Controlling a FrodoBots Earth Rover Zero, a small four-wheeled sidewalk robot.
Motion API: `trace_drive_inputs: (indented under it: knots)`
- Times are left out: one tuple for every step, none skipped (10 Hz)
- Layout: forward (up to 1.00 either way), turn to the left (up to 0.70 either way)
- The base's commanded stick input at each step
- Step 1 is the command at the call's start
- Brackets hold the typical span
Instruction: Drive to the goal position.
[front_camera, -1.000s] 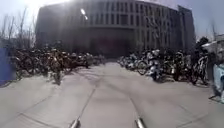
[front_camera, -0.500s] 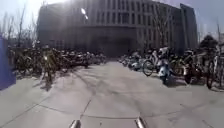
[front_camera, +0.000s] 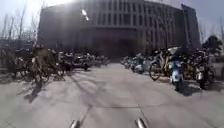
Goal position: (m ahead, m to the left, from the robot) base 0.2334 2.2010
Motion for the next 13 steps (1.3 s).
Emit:
trace_drive_inputs:
  knots:
    - [1.00,-0.40]
    - [1.00,-0.30]
    - [1.00,0.00]
    - [1.00,0.00]
    - [1.00,0.00]
    - [1.00,0.00]
    - [1.00,0.00]
    - [1.00,0.00]
    - [1.00,0.00]
    - [1.00,0.00]
    - [1.00,0.00]
    - [1.00,0.00]
    - [1.00,0.00]
